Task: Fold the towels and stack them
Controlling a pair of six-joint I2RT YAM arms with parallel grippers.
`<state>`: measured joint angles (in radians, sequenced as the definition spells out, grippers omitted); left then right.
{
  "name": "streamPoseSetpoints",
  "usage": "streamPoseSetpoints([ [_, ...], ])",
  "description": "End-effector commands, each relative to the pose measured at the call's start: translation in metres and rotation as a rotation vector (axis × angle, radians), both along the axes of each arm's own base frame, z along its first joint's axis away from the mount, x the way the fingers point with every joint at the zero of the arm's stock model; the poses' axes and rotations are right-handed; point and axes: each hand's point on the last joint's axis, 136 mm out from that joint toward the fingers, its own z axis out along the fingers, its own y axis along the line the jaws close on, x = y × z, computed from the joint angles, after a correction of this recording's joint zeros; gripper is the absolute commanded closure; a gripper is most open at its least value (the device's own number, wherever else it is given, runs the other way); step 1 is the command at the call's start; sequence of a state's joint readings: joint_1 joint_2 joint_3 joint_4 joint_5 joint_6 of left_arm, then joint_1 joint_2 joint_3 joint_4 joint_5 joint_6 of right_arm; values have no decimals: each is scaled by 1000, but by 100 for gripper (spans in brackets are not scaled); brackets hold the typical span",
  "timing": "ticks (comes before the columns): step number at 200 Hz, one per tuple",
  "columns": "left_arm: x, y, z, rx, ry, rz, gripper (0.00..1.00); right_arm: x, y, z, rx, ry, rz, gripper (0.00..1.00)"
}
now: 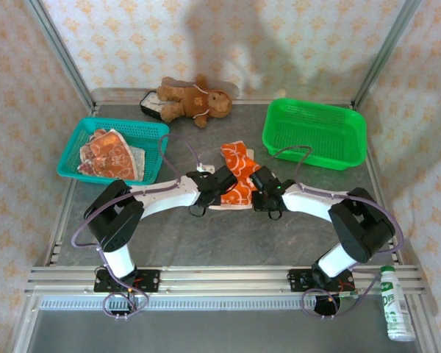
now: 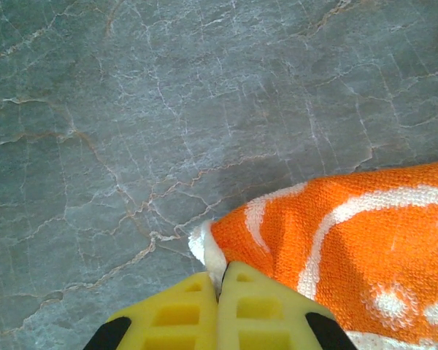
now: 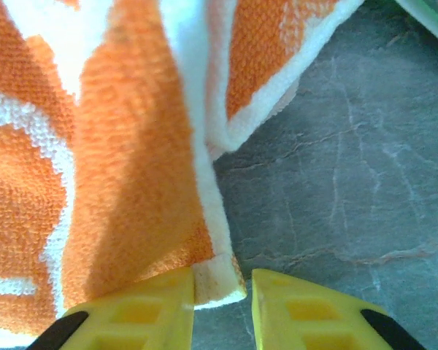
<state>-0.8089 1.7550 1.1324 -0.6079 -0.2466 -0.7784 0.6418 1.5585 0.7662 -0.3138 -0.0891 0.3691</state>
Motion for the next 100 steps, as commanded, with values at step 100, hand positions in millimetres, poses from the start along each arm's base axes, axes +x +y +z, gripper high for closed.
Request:
streamPoseSetpoints([
  [100, 11, 13, 103, -104, -207, 70, 100, -1, -12, 109, 73, -260, -39, 100],
])
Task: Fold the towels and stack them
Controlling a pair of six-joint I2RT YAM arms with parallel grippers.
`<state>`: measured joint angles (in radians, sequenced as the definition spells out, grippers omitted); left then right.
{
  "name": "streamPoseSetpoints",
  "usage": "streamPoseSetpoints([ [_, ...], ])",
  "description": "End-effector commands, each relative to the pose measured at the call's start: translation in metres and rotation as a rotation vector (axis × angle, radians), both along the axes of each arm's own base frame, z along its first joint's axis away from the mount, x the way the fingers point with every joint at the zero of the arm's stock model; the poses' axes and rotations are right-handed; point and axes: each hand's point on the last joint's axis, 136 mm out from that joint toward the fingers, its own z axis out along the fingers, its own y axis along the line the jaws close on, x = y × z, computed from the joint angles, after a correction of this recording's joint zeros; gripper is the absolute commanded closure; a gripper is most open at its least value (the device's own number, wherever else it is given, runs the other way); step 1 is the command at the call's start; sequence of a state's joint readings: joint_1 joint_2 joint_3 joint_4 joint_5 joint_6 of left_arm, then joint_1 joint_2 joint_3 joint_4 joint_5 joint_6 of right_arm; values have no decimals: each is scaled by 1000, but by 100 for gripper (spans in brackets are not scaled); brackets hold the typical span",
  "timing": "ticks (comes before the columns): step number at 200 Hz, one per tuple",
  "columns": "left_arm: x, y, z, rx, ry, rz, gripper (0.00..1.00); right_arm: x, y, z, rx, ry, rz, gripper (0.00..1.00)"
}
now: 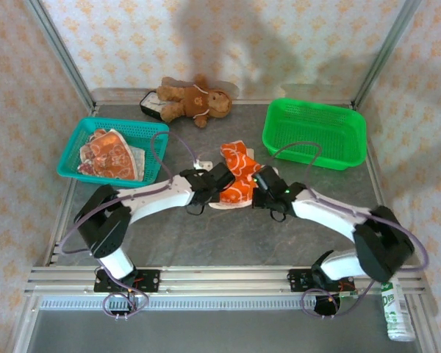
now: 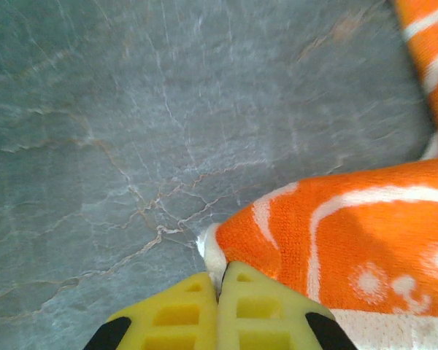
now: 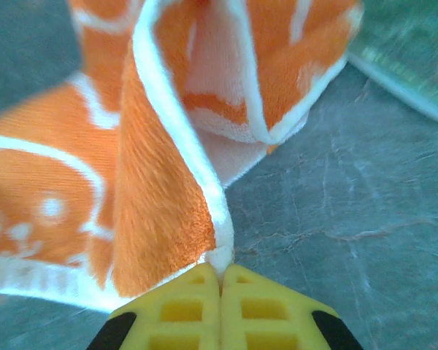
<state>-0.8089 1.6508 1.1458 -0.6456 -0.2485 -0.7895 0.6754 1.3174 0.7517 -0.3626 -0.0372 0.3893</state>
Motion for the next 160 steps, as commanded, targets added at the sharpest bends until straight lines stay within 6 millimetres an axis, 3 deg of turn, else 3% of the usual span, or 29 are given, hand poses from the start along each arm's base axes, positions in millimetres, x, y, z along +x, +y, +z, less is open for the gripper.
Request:
streamPoseSetpoints([
  [1, 11, 13, 68, -44, -153, 64, 100, 0, -14, 45, -8, -93, -36, 100],
  [47, 16, 37, 173, -111, -404, 100, 100, 6, -23, 143, 72, -302, -56, 100],
  [91, 24, 49, 262, -200, -602, 95, 100, 36, -10, 240, 120, -506, -46, 100],
  [113, 39, 53, 291, -198, -645, 84, 100, 56, -1, 284, 145, -596, -48, 100],
  [160, 85, 56, 344, -193, -719, 43, 100, 119, 26, 333, 152, -669, -26, 100],
])
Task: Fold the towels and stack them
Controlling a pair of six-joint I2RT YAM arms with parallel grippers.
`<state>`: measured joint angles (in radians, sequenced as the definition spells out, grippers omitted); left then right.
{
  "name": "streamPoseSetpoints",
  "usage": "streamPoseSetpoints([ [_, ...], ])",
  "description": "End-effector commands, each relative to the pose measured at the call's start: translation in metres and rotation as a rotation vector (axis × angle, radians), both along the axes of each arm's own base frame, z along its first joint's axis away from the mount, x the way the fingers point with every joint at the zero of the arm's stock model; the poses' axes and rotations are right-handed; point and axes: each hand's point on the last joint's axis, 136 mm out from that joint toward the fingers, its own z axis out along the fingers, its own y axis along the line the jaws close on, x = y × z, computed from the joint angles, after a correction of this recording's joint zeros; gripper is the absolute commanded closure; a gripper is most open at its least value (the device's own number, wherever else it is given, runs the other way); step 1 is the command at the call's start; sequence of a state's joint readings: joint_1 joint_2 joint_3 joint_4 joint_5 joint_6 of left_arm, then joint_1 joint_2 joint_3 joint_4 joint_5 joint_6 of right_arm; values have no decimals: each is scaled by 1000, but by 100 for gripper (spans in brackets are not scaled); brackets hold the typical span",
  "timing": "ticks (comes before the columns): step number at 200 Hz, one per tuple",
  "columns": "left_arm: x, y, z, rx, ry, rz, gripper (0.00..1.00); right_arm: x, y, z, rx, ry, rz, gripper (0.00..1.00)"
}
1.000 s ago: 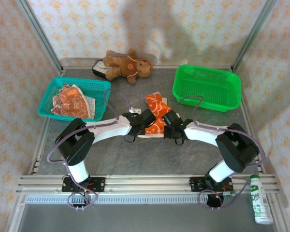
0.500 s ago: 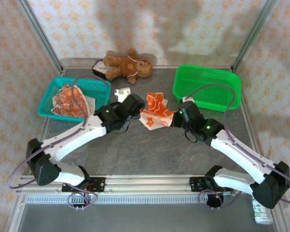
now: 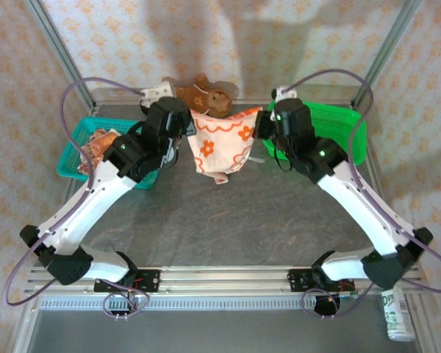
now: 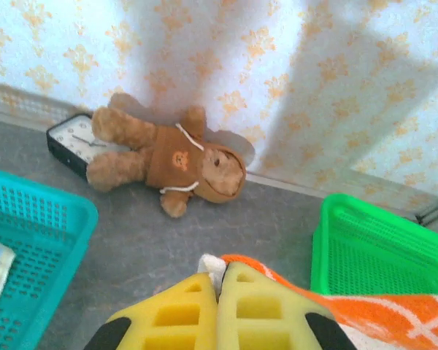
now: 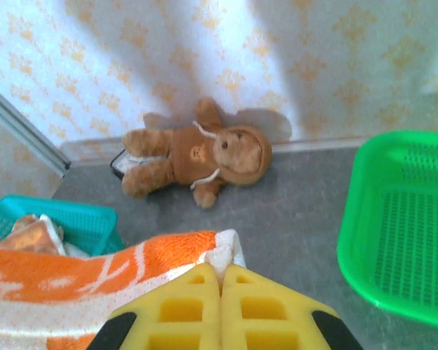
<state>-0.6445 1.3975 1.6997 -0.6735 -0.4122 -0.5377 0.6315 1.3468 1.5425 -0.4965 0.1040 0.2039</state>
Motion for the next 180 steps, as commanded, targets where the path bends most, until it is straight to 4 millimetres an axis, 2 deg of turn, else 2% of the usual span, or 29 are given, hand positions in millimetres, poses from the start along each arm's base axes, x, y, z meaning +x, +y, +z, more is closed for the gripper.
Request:
streamPoseSetpoints([
  [1, 21, 0, 31, 54, -56, -33, 100, 27, 4, 28, -19, -66, -5, 100],
  [38, 52, 4, 70, 46, -119, -39, 100, 66, 13, 68, -14, -148, -17, 100],
  [70, 79, 8, 74, 35, -99, -45, 100, 90, 21, 87, -14, -179, -14, 100],
  [89, 79, 10, 82, 17, -108, -47, 100, 92, 24, 102, -1, -191, -4, 100],
  [113, 61, 13, 98, -26, -137, -69, 100, 78, 25, 124, 57, -218, 37, 100],
  [140, 33, 19, 115, -88, -160, -87, 100, 45, 28, 148, 106, -252, 113, 100],
  [164, 4, 16, 126, -135, -168, -132, 100, 8, 39, 152, 75, -266, 209, 100],
  [180, -16, 15, 127, -136, -175, -148, 100, -12, 39, 150, 60, -252, 234, 100],
])
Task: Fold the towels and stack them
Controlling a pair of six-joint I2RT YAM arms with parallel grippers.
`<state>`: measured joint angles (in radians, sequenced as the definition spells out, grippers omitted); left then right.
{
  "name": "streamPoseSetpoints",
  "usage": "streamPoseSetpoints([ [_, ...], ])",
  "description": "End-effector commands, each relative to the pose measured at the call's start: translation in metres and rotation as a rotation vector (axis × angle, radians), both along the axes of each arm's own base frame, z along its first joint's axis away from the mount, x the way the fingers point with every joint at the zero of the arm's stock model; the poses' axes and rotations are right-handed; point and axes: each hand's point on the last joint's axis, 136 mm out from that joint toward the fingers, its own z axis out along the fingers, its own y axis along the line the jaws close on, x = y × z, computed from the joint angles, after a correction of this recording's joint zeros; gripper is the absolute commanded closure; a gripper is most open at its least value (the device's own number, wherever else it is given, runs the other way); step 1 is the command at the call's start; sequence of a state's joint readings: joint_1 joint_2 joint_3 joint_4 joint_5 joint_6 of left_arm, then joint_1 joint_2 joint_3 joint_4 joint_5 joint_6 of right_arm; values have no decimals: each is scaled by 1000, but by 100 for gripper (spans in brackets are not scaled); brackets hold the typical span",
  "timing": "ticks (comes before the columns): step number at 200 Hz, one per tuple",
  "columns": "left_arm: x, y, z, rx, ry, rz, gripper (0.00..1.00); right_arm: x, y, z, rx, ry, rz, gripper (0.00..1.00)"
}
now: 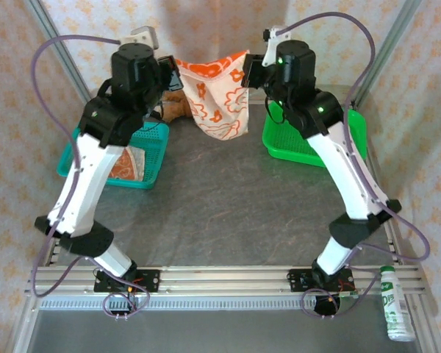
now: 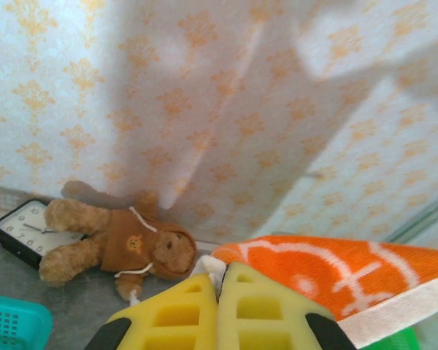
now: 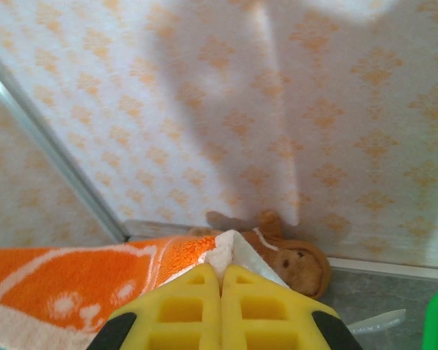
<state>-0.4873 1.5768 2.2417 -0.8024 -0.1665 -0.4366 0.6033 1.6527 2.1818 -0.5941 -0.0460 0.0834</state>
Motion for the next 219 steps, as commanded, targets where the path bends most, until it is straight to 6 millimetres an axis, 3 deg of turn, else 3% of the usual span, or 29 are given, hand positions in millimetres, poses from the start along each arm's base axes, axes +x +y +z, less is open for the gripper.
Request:
streamPoseSetpoints([
  [1, -39, -1, 12, -38, -17, -47, 100, -48, -2, 21, -7, -40, 86, 100],
  [36, -81, 3, 0, -82, 16, -75, 100, -91, -12, 14, 0, -30, 112, 100],
  [71, -117, 0, -41, -122, 100, -104, 100, -121, -27, -12, 25, 48, 127, 100],
  [91, -125, 3, -67, -132, 148, -81, 100, -127, -34, -36, 21, 120, 109, 100],
  [109, -117, 5, -78, -87, 158, -39, 100, -118, -37, -54, -14, 140, 60, 100],
  [133, -93, 0, -78, 5, 158, 7, 100, -95, -31, -62, -53, 130, 18, 100],
  [158, -77, -14, -64, 0, 133, -14, 100, -81, -21, -51, -69, 100, 30, 100],
  [219, -86, -13, -33, -43, 68, -49, 100, -88, -21, -28, -58, 39, 71, 100],
])
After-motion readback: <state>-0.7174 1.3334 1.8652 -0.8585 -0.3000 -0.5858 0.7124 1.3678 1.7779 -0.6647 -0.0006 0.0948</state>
